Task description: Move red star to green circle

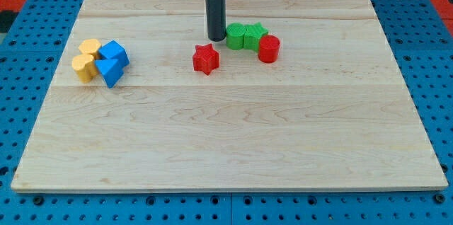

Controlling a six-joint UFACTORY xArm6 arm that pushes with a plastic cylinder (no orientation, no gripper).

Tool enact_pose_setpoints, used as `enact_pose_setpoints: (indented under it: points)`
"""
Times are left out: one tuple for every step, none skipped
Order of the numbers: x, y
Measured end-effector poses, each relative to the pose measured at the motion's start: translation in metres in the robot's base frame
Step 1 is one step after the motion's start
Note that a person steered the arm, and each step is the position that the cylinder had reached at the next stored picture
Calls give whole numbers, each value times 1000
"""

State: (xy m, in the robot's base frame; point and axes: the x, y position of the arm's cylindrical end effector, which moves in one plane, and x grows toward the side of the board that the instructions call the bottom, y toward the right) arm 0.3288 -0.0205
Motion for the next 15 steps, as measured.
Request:
enact_pose_setpoints:
  points:
    - [6,-28]
    - [26,-67]
    - [61,-82]
    - [87,-67]
    - [99,-22]
    - [94,1]
    - [84,2]
    - [83,-24]
    - [82,-46]
    - [75,-58]
    - [56,-58]
    - [39,-66]
    - [18,-71]
    - [-3,-71]
    - [-16,-63]
